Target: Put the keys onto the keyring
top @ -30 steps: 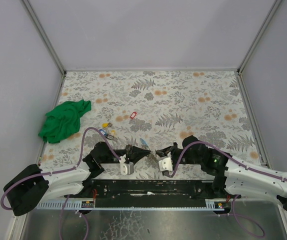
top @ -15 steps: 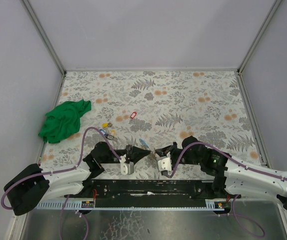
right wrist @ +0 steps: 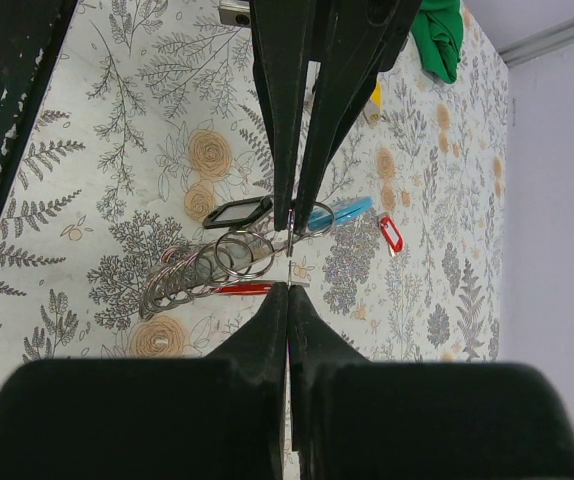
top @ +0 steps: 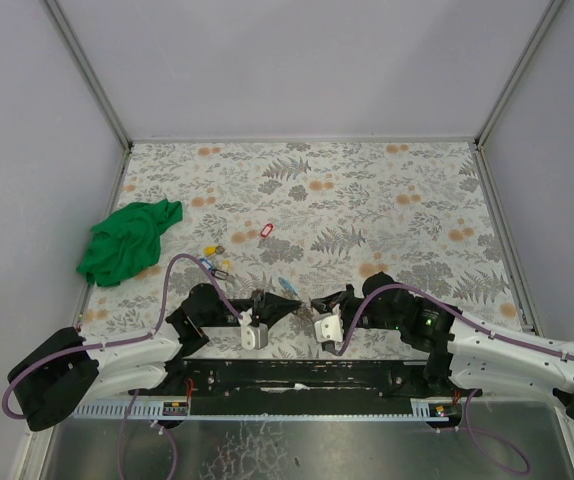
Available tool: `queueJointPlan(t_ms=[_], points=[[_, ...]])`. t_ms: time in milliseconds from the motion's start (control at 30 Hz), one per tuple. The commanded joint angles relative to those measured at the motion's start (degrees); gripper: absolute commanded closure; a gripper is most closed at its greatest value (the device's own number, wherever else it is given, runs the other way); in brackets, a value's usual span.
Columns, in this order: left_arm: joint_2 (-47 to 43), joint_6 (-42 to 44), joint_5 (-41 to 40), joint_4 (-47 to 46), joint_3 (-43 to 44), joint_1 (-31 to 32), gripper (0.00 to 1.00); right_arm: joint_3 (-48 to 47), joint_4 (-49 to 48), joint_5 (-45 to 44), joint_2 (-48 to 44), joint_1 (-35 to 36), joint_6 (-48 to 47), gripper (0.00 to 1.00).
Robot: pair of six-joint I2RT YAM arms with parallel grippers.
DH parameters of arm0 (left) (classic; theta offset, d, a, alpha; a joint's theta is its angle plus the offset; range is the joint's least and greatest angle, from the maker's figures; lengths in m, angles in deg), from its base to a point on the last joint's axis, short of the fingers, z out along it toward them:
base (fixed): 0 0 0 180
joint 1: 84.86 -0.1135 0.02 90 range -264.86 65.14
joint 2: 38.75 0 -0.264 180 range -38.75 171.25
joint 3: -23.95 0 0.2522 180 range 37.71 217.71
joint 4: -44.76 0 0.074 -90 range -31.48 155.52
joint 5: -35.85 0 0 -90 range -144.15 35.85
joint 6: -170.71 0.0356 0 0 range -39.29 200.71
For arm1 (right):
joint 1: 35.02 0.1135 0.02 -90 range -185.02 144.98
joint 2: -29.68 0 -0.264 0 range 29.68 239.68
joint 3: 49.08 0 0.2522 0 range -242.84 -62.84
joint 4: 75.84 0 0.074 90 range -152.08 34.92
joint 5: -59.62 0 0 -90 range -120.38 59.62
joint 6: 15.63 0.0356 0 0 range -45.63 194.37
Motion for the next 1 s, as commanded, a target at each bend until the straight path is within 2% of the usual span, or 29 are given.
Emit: queueJointPlan(t_ms=[0, 967], points=[[-0.1, -0.31, -0.64, -5.07, 1.04, 0.32, 1.0, -2.65, -1.68, 0.32, -0.35, 0.7, 0.32, 1.0], [0.57, -0.89, 0.68, -5.1, 1.47, 0.32, 1.0, -3.65, -1.63, 3.46, 0.68, 0.84, 1.67, 1.0]])
